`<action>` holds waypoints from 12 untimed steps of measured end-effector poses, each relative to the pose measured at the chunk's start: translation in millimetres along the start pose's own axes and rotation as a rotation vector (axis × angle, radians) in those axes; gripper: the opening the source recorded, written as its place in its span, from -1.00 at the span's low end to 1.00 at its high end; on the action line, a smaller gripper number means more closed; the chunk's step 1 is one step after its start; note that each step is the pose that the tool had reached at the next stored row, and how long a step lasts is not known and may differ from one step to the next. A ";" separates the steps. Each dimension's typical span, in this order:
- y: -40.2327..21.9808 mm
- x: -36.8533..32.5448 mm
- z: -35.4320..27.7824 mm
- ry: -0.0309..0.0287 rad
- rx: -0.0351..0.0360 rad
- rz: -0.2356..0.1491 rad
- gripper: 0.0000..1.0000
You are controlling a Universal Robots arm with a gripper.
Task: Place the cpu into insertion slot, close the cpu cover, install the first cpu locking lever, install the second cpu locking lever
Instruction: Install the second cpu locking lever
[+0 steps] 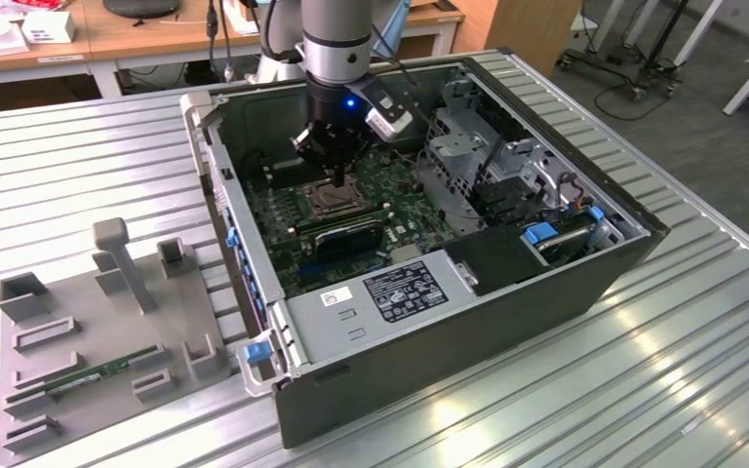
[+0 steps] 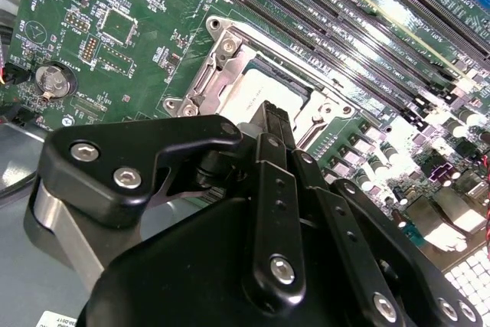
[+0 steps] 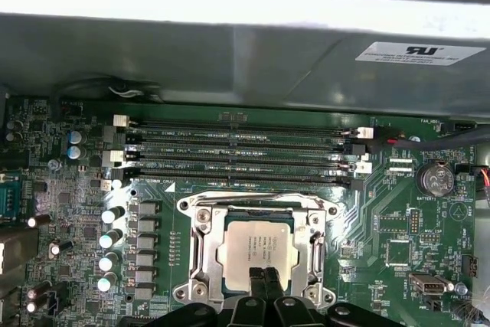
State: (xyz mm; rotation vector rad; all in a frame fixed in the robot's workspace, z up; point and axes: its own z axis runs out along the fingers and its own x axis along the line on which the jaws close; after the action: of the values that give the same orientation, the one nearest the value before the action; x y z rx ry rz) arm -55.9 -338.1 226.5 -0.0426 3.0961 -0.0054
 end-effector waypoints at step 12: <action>0.0 -0.1 -2.8 0.0001 0.0001 0.000 -0.79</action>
State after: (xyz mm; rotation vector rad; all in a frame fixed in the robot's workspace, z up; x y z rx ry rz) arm -56.0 -338.1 229.3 -0.0425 3.0962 -0.0056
